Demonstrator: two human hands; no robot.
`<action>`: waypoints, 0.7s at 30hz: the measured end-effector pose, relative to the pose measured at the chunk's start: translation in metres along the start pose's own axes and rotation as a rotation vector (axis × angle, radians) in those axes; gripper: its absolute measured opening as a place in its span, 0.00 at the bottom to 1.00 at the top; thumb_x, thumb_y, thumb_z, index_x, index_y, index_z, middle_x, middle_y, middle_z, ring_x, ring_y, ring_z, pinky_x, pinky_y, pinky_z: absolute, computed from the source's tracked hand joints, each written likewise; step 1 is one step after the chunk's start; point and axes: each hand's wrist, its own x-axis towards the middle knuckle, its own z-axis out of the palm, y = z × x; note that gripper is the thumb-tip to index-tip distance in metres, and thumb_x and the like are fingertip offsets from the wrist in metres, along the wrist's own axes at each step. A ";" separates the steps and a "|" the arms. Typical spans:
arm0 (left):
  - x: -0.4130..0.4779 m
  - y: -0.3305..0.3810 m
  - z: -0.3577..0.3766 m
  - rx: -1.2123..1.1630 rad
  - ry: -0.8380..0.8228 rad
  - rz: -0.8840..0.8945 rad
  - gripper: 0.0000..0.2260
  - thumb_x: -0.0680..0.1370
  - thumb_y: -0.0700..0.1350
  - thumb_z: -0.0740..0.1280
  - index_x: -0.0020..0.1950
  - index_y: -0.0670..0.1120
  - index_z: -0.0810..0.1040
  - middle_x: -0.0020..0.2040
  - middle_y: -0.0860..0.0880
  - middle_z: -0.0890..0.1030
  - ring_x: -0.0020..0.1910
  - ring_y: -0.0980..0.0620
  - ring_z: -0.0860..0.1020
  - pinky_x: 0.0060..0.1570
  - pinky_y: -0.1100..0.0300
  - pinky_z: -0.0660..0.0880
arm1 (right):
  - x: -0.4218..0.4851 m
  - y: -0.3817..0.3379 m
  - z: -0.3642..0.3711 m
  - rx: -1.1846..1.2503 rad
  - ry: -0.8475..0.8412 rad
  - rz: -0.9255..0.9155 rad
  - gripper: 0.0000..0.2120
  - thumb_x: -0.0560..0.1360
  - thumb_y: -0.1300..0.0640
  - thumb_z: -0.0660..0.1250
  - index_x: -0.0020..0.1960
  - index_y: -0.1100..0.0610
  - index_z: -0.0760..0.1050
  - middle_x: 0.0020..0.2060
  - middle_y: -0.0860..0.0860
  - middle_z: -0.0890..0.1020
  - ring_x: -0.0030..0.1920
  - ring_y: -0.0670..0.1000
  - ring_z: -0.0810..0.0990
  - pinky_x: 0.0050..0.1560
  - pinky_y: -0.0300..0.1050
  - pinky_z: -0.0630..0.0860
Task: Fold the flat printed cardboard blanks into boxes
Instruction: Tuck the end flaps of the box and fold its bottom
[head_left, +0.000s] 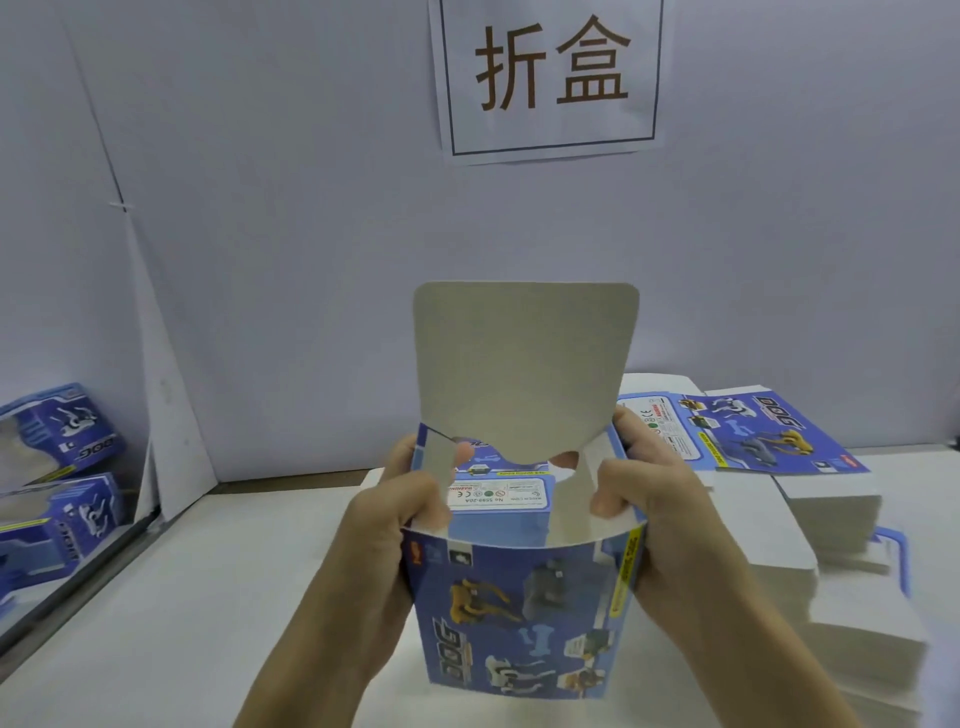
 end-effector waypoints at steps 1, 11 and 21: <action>0.000 0.000 0.002 0.024 0.015 -0.005 0.28 0.60 0.39 0.60 0.60 0.36 0.75 0.46 0.42 0.85 0.43 0.44 0.85 0.40 0.52 0.80 | 0.002 -0.001 0.000 -0.009 -0.011 -0.003 0.23 0.53 0.67 0.57 0.47 0.60 0.76 0.33 0.53 0.80 0.34 0.54 0.83 0.25 0.40 0.74; 0.001 -0.003 0.008 0.101 0.166 0.077 0.15 0.77 0.36 0.56 0.56 0.47 0.78 0.40 0.48 0.86 0.34 0.51 0.84 0.25 0.63 0.77 | 0.005 0.000 -0.001 -0.020 0.024 -0.081 0.32 0.53 0.70 0.56 0.54 0.58 0.79 0.41 0.55 0.84 0.37 0.55 0.85 0.28 0.40 0.77; 0.008 -0.031 0.015 0.872 0.302 0.920 0.36 0.70 0.61 0.66 0.73 0.65 0.53 0.71 0.56 0.61 0.72 0.53 0.63 0.67 0.55 0.68 | 0.013 0.012 -0.004 -0.079 0.531 -0.302 0.08 0.77 0.68 0.64 0.47 0.58 0.79 0.39 0.53 0.86 0.42 0.56 0.83 0.46 0.49 0.79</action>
